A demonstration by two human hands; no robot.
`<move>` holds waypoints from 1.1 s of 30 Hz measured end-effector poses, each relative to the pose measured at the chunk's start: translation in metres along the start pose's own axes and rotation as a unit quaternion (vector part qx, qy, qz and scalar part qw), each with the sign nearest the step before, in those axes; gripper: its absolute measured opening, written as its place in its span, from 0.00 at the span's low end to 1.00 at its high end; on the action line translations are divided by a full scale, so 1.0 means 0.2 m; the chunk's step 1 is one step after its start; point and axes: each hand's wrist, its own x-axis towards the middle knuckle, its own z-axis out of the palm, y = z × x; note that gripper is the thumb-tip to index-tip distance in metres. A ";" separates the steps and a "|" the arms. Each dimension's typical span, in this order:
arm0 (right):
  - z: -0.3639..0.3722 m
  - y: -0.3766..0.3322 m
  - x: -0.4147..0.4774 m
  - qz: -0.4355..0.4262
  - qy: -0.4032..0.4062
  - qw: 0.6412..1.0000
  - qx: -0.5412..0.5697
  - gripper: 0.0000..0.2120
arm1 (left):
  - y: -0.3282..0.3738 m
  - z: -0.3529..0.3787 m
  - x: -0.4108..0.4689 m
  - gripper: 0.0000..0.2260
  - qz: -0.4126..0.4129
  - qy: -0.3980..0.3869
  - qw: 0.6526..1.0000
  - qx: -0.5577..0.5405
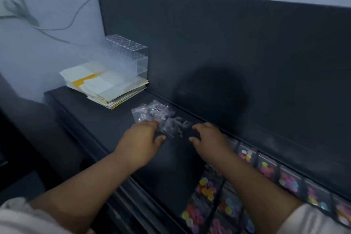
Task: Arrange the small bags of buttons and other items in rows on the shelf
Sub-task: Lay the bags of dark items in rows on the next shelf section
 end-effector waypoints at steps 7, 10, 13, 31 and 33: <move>0.09 -0.01 0.22 0.058 0.016 0.998 0.015 0.15 | -0.11 0.14 0.40 0.16 0.021 -0.064 0.998 -0.012; 0.14 -0.02 0.31 0.084 0.019 0.995 0.041 0.14 | -0.15 0.19 0.51 0.13 0.024 -0.084 0.996 -0.008; 0.17 -0.01 0.38 0.098 0.002 0.994 0.044 0.18 | -0.18 0.23 0.57 0.14 0.044 -0.097 0.994 -0.006; 0.21 0.01 0.40 0.143 0.148 0.959 0.194 0.10 | -0.22 0.24 0.68 0.08 -0.046 -0.121 0.947 -0.294; 0.18 0.01 0.38 0.157 0.172 0.939 0.252 0.11 | -0.19 0.20 0.68 0.08 -0.074 -0.109 0.927 -0.352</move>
